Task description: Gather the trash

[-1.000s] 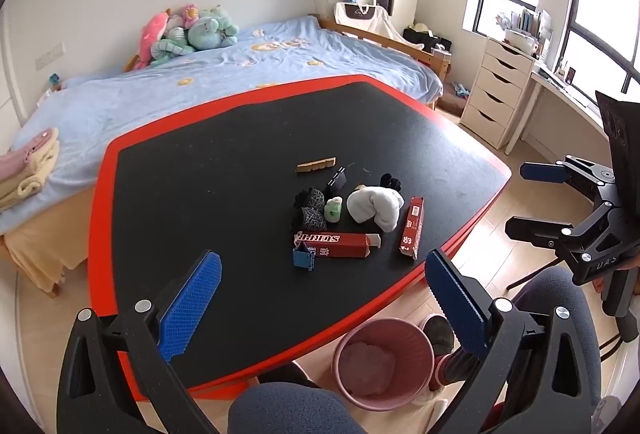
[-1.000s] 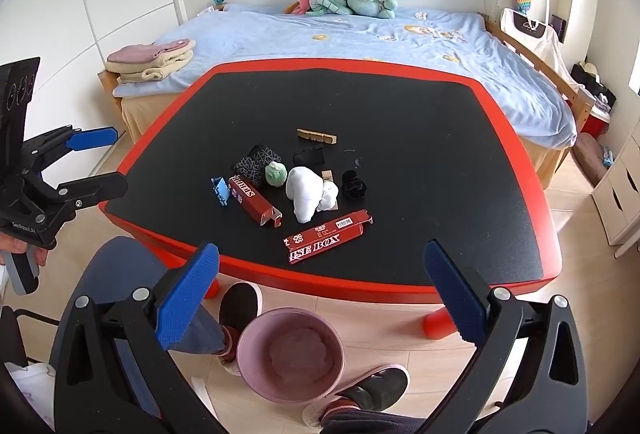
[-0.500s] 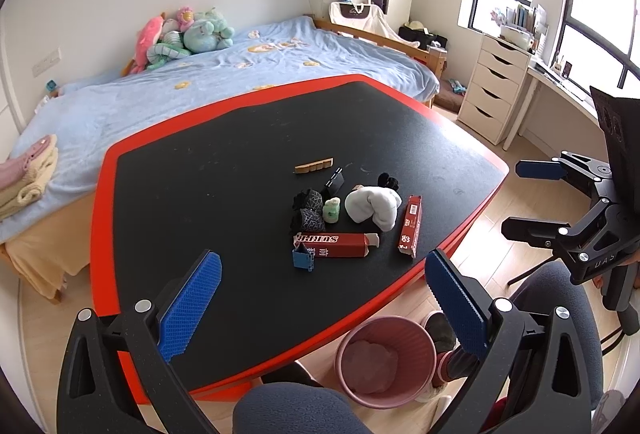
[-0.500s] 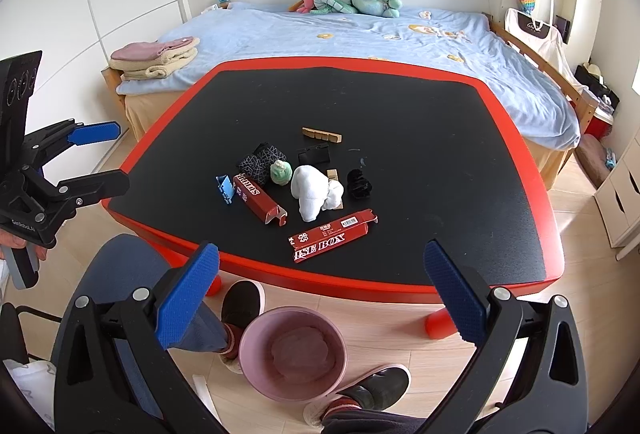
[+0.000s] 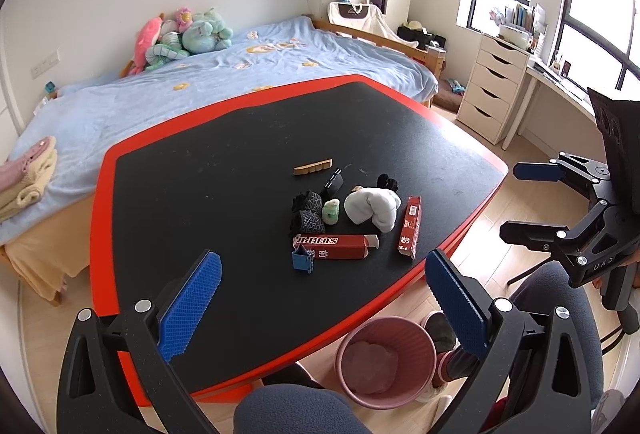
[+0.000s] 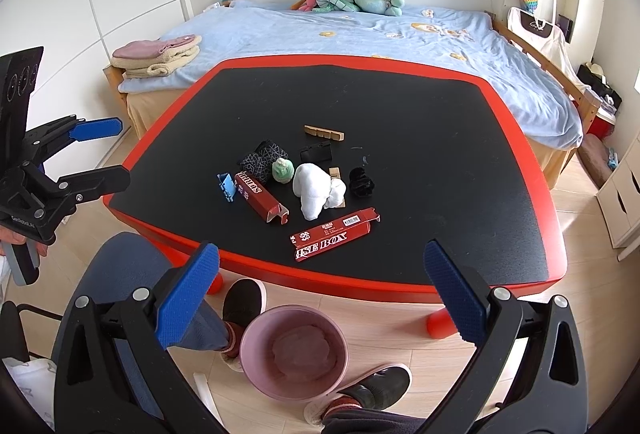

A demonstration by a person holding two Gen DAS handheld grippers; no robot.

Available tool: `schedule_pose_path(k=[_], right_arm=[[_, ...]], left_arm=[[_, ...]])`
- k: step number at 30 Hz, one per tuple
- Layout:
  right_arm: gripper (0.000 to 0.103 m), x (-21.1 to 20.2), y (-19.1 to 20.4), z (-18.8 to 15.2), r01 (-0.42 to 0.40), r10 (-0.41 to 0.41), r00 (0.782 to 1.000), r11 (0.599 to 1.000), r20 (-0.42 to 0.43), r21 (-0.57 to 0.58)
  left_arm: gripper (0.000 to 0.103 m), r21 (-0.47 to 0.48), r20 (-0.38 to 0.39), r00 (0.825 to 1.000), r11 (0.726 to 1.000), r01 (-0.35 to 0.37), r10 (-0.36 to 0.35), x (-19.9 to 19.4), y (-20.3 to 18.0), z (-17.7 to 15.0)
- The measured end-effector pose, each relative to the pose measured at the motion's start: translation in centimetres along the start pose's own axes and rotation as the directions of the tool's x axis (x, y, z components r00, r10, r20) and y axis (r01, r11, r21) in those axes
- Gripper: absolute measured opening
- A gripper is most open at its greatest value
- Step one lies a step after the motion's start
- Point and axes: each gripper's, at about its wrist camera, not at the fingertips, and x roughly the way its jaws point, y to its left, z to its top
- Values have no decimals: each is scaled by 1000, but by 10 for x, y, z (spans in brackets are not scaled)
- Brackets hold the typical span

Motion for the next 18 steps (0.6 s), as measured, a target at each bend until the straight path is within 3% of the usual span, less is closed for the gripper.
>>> schedule_pose_path(k=[18], right_arm=[[100, 4, -1, -5, -3, 3, 1000, 1000, -11, 3]], left_arm=[[98, -5, -8, 1000, 1000, 5, -5, 4, 1, -3]])
